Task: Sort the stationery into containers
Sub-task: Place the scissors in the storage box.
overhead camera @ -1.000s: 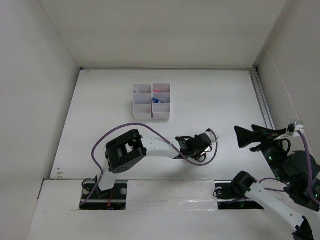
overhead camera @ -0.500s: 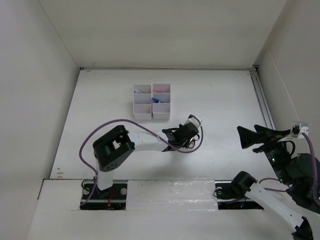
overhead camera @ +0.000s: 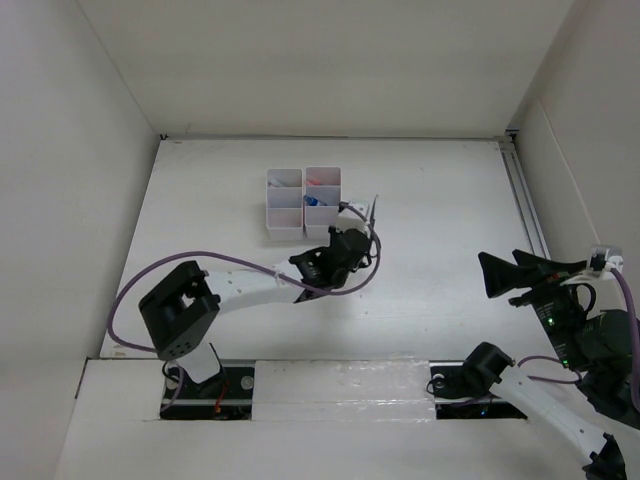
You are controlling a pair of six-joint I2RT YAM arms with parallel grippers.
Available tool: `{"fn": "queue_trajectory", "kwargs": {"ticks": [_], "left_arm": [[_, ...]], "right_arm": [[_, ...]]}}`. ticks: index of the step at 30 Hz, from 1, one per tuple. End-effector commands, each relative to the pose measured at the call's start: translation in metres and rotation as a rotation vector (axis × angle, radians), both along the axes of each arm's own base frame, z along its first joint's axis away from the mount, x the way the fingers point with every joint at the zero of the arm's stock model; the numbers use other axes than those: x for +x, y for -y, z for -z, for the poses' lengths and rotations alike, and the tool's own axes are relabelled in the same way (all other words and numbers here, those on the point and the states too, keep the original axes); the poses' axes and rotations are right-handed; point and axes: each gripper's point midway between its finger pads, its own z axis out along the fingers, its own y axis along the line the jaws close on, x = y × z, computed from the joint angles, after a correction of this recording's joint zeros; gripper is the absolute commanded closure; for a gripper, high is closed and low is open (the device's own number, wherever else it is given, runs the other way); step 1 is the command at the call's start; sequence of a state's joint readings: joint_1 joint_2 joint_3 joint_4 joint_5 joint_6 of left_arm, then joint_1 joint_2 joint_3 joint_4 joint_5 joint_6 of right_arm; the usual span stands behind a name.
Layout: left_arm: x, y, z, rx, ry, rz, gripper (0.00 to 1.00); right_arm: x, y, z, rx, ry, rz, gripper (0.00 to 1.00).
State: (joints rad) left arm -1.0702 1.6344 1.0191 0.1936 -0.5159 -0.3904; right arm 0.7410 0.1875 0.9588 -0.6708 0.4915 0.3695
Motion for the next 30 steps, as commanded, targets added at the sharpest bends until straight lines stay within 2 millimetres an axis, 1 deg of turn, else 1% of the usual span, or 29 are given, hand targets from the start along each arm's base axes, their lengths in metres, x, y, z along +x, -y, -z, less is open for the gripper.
{"fn": "queue_trajectory", "kwargs": {"ticks": [1,2,3,4,5,6,7,10,11,12,13,14,15,16,17,18,20,21,23,24,26,28,29,30], "left_arm": [[0.034,-0.038,-0.055,-0.182,0.142,-0.239,1.0],[0.046,-0.056,-0.066,-0.218,0.185,-0.324,1.0],[0.052,-0.063,-0.077,-0.249,0.217,-0.365,1.0],[0.052,-0.07,-0.077,-0.248,0.246,-0.387,1.0],[0.056,-0.077,-0.085,-0.283,0.272,-0.42,1.0],[0.061,-0.085,-0.099,-0.334,0.316,-0.467,1.0],[0.062,-0.089,-0.107,-0.355,0.343,-0.482,1.0],[0.076,-0.117,-0.126,-0.383,0.425,-0.596,1.0],[0.078,-0.124,-0.12,-0.369,0.437,-0.623,1.0],[0.083,-0.135,-0.116,-0.311,0.468,-0.651,1.0],[0.087,-0.137,-0.132,-0.383,0.521,-0.656,1.0],[0.087,-0.138,-0.134,-0.382,0.534,-0.664,1.0],[0.09,-0.143,-0.13,-0.369,0.549,-0.673,1.0],[0.094,-0.149,-0.133,-0.351,0.581,-0.684,1.0],[0.094,-0.149,-0.133,-0.35,0.582,-0.684,1.0],[0.096,-0.153,-0.128,-0.331,0.592,-0.685,1.0],[0.099,-0.156,-0.131,-0.356,0.619,-0.654,1.0],[0.098,-0.154,-0.128,-0.357,0.631,-0.634,1.0],[0.095,-0.157,-0.122,-0.369,0.646,-0.627,1.0],[0.094,-0.157,-0.118,-0.354,0.654,-0.612,1.0],[0.091,-0.162,-0.111,-0.305,0.675,-0.609,1.0],[0.09,-0.163,-0.117,-0.32,0.707,-0.6,1.0],[0.09,-0.163,-0.112,-0.274,0.715,-0.584,1.0],[0.089,-0.162,-0.11,-0.267,0.726,-0.572,1.0]], "right_arm": [[-0.005,0.007,-0.017,0.037,0.053,0.011,0.01],[-0.003,0.006,-0.016,0.037,0.053,0.011,0.01],[-0.003,0.004,-0.016,0.036,0.054,0.002,0.01],[-0.002,0.003,-0.015,0.037,0.055,0.002,0.01],[-0.002,0.003,-0.015,0.037,0.055,0.002,0.01],[-0.002,0.003,-0.017,0.044,0.061,0.002,0.01],[0.0,0.001,-0.016,0.036,0.054,0.002,0.01],[0.0,0.001,-0.016,0.036,0.054,0.002,0.01],[0.0,0.001,-0.016,0.036,0.054,0.002,0.01],[0.0,0.001,-0.016,0.028,0.056,0.003,0.01],[0.0,0.0,-0.016,0.027,0.057,-0.006,0.01],[0.0,0.0,-0.016,0.027,0.057,-0.006,0.01],[0.0,0.0,-0.016,0.027,0.057,-0.006,0.01],[0.0,0.0,-0.016,0.027,0.057,-0.006,0.01],[0.0,0.0,-0.016,0.027,0.057,-0.006,0.01],[0.0,0.0,-0.016,0.027,0.057,-0.006,0.01],[-0.002,0.001,-0.015,0.028,0.058,-0.006,0.01],[-0.002,0.001,-0.015,0.028,0.058,-0.006,0.01],[-0.002,0.002,-0.012,0.027,0.057,-0.006,0.01],[-0.002,0.002,-0.012,0.027,0.057,-0.006,0.01],[-0.004,0.003,-0.013,0.042,0.061,-0.007,0.01],[-0.003,0.0,-0.01,0.035,0.055,-0.016,0.01],[-0.003,0.0,-0.01,0.035,0.055,-0.016,0.01],[-0.003,0.0,-0.01,0.035,0.055,-0.016,0.01]]}}
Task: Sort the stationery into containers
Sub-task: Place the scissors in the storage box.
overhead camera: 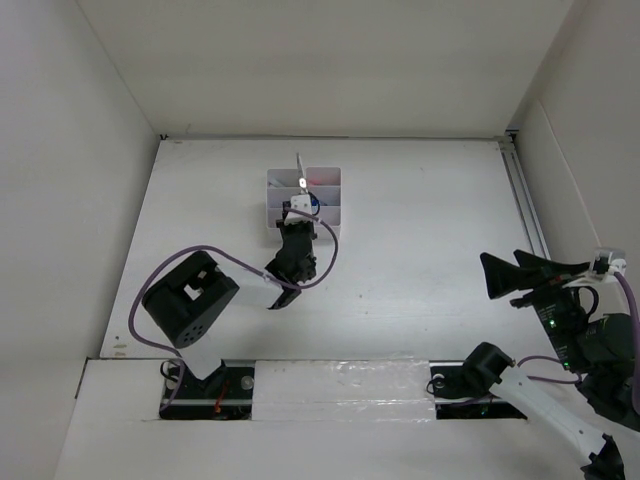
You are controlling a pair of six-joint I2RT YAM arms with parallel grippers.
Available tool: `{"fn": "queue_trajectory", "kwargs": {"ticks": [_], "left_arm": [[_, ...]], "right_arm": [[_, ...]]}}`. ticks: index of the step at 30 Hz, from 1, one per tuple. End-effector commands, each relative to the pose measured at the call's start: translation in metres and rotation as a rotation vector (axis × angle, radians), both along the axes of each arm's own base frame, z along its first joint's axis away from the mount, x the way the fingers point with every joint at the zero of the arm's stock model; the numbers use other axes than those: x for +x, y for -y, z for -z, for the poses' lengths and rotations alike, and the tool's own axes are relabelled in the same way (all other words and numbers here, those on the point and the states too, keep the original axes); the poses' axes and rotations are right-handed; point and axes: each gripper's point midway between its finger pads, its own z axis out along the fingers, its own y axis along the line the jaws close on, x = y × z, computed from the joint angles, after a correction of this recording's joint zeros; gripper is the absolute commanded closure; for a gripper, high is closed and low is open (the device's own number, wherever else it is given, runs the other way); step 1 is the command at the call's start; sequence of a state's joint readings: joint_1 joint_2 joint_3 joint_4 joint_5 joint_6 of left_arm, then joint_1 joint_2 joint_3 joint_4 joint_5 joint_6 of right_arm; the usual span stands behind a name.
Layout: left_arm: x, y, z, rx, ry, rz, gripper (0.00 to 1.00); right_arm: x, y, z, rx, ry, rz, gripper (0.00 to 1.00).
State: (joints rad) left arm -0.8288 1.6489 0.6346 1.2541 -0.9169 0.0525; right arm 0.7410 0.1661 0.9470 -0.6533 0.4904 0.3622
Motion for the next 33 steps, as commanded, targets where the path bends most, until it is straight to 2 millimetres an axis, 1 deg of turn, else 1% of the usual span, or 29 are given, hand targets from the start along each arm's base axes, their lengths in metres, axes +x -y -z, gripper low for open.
{"fn": "queue_trajectory", "kwargs": {"ticks": [1,3,4,6,7,9,11,13,15,21,23,24,25,27,28,29,30,31,32,33], "left_arm": [[-0.004,-0.001,-0.067,-0.158,0.261,0.033,1.0],[-0.007,-0.001,-0.062,-0.139,0.262,0.05,1.0],[-0.007,0.0,-0.065,-0.135,0.272,0.059,1.0],[-0.01,-0.003,-0.058,-0.125,0.262,0.06,1.0],[-0.012,-0.003,-0.069,-0.146,0.289,0.071,1.0],[-0.017,-0.008,-0.069,-0.144,0.287,0.071,1.0],[-0.026,-0.002,-0.079,-0.161,0.304,0.106,1.0],[-0.03,0.0,-0.087,-0.175,0.321,0.122,1.0],[-0.034,0.0,-0.095,-0.184,0.34,0.141,1.0],[-0.038,0.006,-0.102,-0.185,0.364,0.195,1.0],[-0.039,0.005,-0.108,-0.188,0.382,0.201,1.0],[-0.043,0.003,-0.117,-0.222,0.402,0.203,1.0],[-0.045,0.003,-0.117,-0.226,0.393,0.221,1.0],[-0.051,0.002,-0.125,-0.257,0.392,0.251,1.0],[-0.056,0.001,-0.13,-0.275,0.366,0.276,1.0],[-0.057,0.003,-0.136,-0.287,0.352,0.292,1.0],[-0.059,0.005,-0.14,-0.296,0.33,0.308,1.0],[-0.06,0.005,-0.155,-0.326,0.325,0.315,1.0],[-0.066,0.01,-0.154,-0.335,0.262,0.367,1.0],[-0.069,0.009,-0.162,-0.351,0.252,0.389,1.0]], "right_arm": [[0.0,-0.004,-0.004,0.016,0.026,-0.016,0.01],[0.0,-0.003,-0.004,0.022,0.032,-0.016,0.01],[0.0,-0.003,-0.004,0.022,0.032,-0.016,0.01],[0.0,-0.003,-0.004,0.022,0.032,-0.016,0.01],[0.0,-0.003,-0.004,0.013,0.035,-0.014,0.01],[0.0,-0.005,-0.006,0.018,0.043,-0.026,0.01],[-0.001,-0.011,-0.011,0.025,0.057,-0.053,0.02],[0.004,-0.017,-0.005,0.012,0.045,-0.063,0.02],[0.005,-0.021,-0.006,0.011,0.046,-0.075,0.02],[0.007,-0.025,-0.002,-0.002,0.033,-0.084,0.02],[0.007,-0.036,-0.001,-0.011,0.05,-0.134,0.04],[0.007,-0.042,-0.002,-0.026,0.054,-0.16,0.04],[0.006,-0.057,0.0,-0.034,0.059,-0.225,0.04],[0.01,-0.078,0.007,-0.058,0.043,-0.299,0.04],[0.011,-0.088,0.008,-0.063,0.045,-0.337,0.04],[0.01,-0.105,0.007,-0.059,0.069,-0.409,0.04],[0.012,-0.113,0.008,-0.058,0.079,-0.435,0.04],[0.016,-0.125,0.012,-0.067,0.074,-0.471,0.06],[0.016,-0.136,0.001,-0.047,0.123,-0.511,0.08],[0.02,-0.147,0.009,-0.055,0.119,-0.544,0.08]]}}
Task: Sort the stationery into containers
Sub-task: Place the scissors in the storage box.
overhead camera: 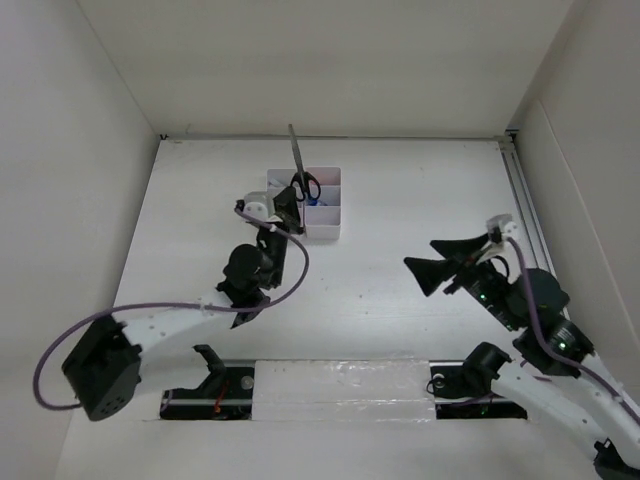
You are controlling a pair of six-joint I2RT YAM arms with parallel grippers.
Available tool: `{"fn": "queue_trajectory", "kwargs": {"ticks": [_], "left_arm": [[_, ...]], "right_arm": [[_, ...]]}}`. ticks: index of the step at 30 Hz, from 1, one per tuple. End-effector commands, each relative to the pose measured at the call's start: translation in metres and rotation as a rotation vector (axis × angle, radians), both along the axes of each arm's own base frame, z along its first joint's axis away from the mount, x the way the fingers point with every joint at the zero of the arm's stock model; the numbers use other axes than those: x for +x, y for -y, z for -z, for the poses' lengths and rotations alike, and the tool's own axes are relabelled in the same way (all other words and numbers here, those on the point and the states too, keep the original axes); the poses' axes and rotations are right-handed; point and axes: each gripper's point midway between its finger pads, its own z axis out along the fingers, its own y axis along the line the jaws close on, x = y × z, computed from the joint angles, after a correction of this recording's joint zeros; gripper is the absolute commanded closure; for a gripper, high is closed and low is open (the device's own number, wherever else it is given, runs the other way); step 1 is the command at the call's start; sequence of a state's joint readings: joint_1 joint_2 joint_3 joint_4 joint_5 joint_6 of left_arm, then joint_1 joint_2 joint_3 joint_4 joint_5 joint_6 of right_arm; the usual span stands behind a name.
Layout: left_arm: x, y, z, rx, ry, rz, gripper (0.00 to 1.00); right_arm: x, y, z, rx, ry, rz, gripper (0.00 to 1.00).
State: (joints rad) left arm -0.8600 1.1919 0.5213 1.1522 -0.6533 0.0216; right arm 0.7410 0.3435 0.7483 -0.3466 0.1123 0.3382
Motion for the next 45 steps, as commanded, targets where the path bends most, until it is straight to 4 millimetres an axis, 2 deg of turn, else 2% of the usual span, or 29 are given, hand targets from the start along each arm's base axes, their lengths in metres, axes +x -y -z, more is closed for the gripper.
{"fn": "queue_trajectory", "kwargs": {"ticks": [1,2,3,4,5,6,8,9,10,12,13,14,16,18,19,20,21,22,25,26,28,29,36,39,43,45], "left_arm": [[-0.02,0.005,-0.062,-0.185,0.037,0.147,1.0],[-0.03,0.002,-0.068,-0.188,0.032,0.178,1.0],[-0.036,0.004,-0.071,-0.185,0.036,0.218,1.0],[-0.041,0.002,-0.075,-0.185,0.041,0.231,1.0],[-0.044,0.001,-0.077,-0.18,0.041,0.241,1.0],[-0.052,-0.002,-0.083,-0.18,0.052,0.264,1.0],[-0.062,-0.005,-0.085,-0.17,0.047,0.286,1.0],[-0.064,-0.008,-0.086,-0.171,0.048,0.287,1.0],[-0.066,-0.008,-0.087,-0.167,0.049,0.297,1.0],[-0.071,-0.007,-0.087,-0.157,0.048,0.32,1.0],[-0.074,-0.007,-0.084,-0.148,0.045,0.334,1.0],[-0.075,-0.004,-0.084,-0.158,0.043,0.348,1.0],[-0.077,-0.003,-0.078,-0.146,0.034,0.361,1.0],[-0.08,0.0,-0.071,-0.14,0.026,0.387,1.0],[-0.082,0.003,-0.071,-0.14,0.025,0.396,1.0],[-0.083,0.005,-0.071,-0.137,0.027,0.409,1.0],[-0.083,0.005,-0.071,-0.137,0.027,0.409,1.0],[-0.083,0.005,-0.067,-0.131,0.02,0.409,1.0],[-0.083,0.006,-0.067,-0.129,0.021,0.418,1.0],[-0.083,0.006,-0.067,-0.129,0.021,0.418,1.0],[-0.083,0.006,-0.067,-0.12,0.024,0.415,1.0],[-0.084,0.006,-0.071,-0.126,0.031,0.415,1.0],[-0.077,0.011,-0.062,-0.094,0.002,0.402,1.0],[-0.075,0.008,-0.061,-0.098,-0.001,0.385,1.0],[-0.073,0.005,-0.061,-0.093,-0.001,0.361,1.0],[-0.073,0.002,-0.063,-0.101,0.005,0.353,1.0]], "right_arm": [[0.002,-0.053,-0.016,0.043,0.098,-0.212,0.1],[0.004,-0.064,-0.014,0.033,0.111,-0.252,0.12],[-0.002,-0.079,-0.027,0.06,0.169,-0.335,0.12],[-0.003,-0.089,-0.03,0.062,0.187,-0.387,0.12],[0.002,-0.104,-0.021,0.045,0.171,-0.433,0.12],[-0.006,-0.113,-0.036,0.063,0.227,-0.508,0.12],[-0.008,-0.126,-0.066,0.086,0.299,-0.573,0.09],[-0.003,-0.131,-0.06,0.076,0.277,-0.575,0.09],[-0.002,-0.132,-0.078,0.089,0.304,-0.573,0.09],[0.01,-0.141,-0.082,0.064,0.315,-0.568,0.08],[0.009,-0.146,-0.086,0.062,0.321,-0.593,0.07],[0.01,-0.147,-0.104,0.076,0.351,-0.591,0.06],[0.026,-0.155,-0.105,0.063,0.323,-0.575,0.06],[0.046,-0.156,-0.116,0.061,0.314,-0.521,0.06],[0.063,-0.165,-0.104,0.039,0.271,-0.513,0.06],[0.072,-0.167,-0.103,0.042,0.251,-0.515,0.06],[0.072,-0.173,-0.112,0.052,0.255,-0.538,0.08],[0.084,-0.18,-0.102,0.043,0.221,-0.547,0.08],[0.094,-0.188,-0.106,0.05,0.214,-0.539,0.09],[0.099,-0.192,-0.098,0.047,0.187,-0.541,0.1],[0.108,-0.193,-0.098,0.056,0.174,-0.508,0.1],[0.112,-0.196,-0.092,0.05,0.16,-0.508,0.1],[0.103,-0.212,-0.087,0.06,0.127,-0.567,0.13],[0.104,-0.212,-0.083,0.057,0.118,-0.567,0.21],[0.101,-0.217,-0.074,0.043,0.089,-0.586,0.49],[0.103,-0.217,-0.069,0.039,0.078,-0.575,0.52]]}}
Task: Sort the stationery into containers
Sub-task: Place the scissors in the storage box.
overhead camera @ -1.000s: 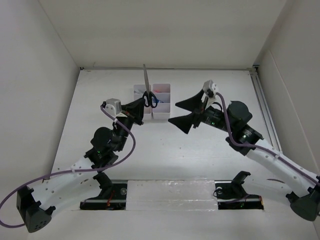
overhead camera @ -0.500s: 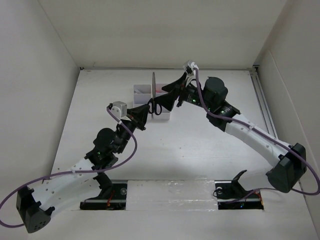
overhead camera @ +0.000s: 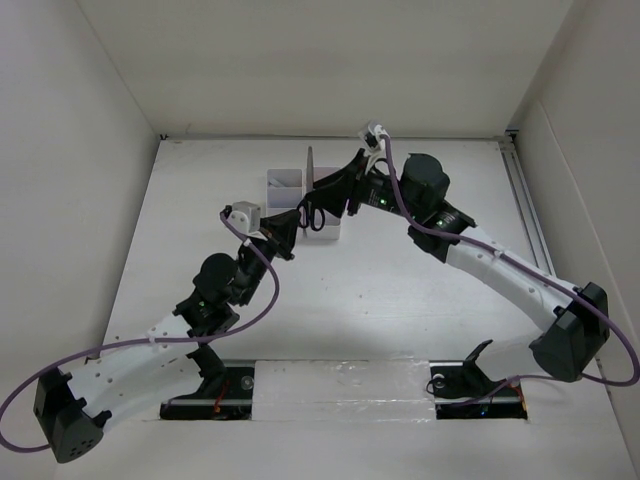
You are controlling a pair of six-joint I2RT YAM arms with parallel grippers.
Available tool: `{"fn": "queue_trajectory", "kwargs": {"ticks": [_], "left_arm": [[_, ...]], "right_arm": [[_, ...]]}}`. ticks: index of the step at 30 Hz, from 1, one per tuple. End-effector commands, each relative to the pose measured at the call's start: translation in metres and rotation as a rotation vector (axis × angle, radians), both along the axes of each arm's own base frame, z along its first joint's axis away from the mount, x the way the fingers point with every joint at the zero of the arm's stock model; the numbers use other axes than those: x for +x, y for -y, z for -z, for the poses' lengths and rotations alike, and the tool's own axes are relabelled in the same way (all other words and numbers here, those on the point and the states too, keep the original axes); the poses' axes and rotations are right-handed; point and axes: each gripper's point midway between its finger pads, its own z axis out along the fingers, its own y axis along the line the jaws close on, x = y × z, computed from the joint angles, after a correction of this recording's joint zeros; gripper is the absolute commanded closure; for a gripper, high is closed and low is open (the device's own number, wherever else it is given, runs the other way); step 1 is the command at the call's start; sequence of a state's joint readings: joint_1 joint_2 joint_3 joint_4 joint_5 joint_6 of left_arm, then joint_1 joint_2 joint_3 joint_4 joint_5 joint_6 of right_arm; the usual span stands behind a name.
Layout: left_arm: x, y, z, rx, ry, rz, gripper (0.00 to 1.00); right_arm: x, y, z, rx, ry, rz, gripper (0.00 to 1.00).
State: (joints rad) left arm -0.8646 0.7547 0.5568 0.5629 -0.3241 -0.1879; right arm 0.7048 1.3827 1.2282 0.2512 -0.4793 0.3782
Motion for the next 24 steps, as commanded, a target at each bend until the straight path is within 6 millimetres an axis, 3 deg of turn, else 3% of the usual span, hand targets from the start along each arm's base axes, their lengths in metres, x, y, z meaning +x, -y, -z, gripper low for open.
{"fn": "queue_trajectory", "kwargs": {"ticks": [1,5,7,12,14,16,17,19,21,24], "left_arm": [[-0.002,-0.009,-0.028,-0.067,0.059,-0.03,1.0],[-0.002,-0.013,-0.031,-0.068,0.066,-0.043,1.0],[-0.002,-0.013,-0.031,-0.068,0.066,-0.043,1.0],[-0.003,-0.016,-0.033,-0.07,0.075,-0.054,1.0],[-0.005,-0.017,-0.036,-0.076,0.083,-0.045,1.0],[-0.005,-0.017,-0.036,-0.076,0.083,-0.045,1.0],[-0.005,-0.017,-0.036,-0.076,0.083,-0.045,1.0],[-0.006,-0.015,-0.037,-0.074,0.085,-0.035,1.0],[-0.007,-0.014,-0.037,-0.073,0.087,-0.026,1.0],[-0.009,-0.01,-0.034,-0.068,0.076,-0.005,1.0]], "right_arm": [[-0.005,-0.002,-0.018,0.03,0.033,-0.008,0.52],[-0.002,-0.006,-0.005,0.01,0.012,-0.018,0.47],[-0.006,-0.011,0.001,-0.004,-0.003,-0.04,0.38],[-0.01,-0.017,0.005,-0.01,-0.01,-0.049,0.39],[-0.007,-0.019,0.009,-0.015,-0.018,-0.04,0.5],[-0.007,-0.019,0.009,-0.015,-0.018,-0.04,0.74],[-0.007,-0.019,0.005,-0.009,-0.011,-0.04,0.8],[-0.007,-0.019,0.005,-0.009,-0.011,-0.04,0.85],[-0.005,-0.018,0.002,-0.007,-0.01,-0.031,1.0],[-0.001,-0.014,-0.003,-0.009,0.024,0.002,1.0]]}}
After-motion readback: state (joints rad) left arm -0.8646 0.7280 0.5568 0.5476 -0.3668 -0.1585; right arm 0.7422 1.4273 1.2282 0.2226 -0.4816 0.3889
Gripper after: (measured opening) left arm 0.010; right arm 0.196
